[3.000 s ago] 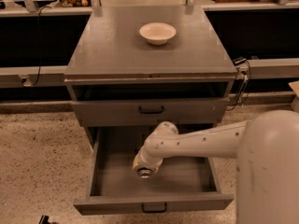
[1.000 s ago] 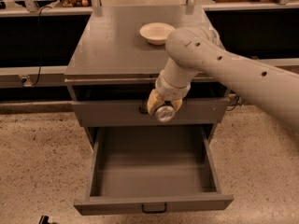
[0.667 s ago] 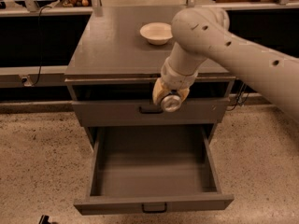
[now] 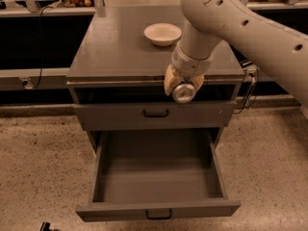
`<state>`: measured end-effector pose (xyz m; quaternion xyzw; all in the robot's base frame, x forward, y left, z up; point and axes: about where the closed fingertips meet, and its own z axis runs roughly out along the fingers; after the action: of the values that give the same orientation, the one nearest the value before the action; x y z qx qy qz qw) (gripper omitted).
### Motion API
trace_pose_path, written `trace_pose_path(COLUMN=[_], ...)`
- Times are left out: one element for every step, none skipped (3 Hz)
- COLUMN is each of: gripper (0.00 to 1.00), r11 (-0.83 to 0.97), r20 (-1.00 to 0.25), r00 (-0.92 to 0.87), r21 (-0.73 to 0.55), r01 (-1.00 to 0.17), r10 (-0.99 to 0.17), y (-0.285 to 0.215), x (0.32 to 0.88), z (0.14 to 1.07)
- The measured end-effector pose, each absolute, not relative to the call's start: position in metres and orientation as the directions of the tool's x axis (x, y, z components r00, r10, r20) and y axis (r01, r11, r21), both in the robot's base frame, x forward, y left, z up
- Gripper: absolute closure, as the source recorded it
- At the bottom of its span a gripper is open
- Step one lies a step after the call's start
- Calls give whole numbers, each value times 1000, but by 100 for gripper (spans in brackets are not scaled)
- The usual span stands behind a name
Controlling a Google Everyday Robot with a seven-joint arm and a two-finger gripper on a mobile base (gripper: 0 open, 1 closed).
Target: Pick pepsi can from middle drawer and place on counter
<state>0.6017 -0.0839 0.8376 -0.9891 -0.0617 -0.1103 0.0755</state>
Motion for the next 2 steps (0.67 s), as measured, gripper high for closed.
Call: trace_pose_path(gripper=[55, 57], r11=[-985, -986], r20=[232, 260], r00=[969, 964], r21=[-133, -141], r01=[113, 89], r10=[80, 49], y=[-98, -111], x=[621, 646], z=[840, 835])
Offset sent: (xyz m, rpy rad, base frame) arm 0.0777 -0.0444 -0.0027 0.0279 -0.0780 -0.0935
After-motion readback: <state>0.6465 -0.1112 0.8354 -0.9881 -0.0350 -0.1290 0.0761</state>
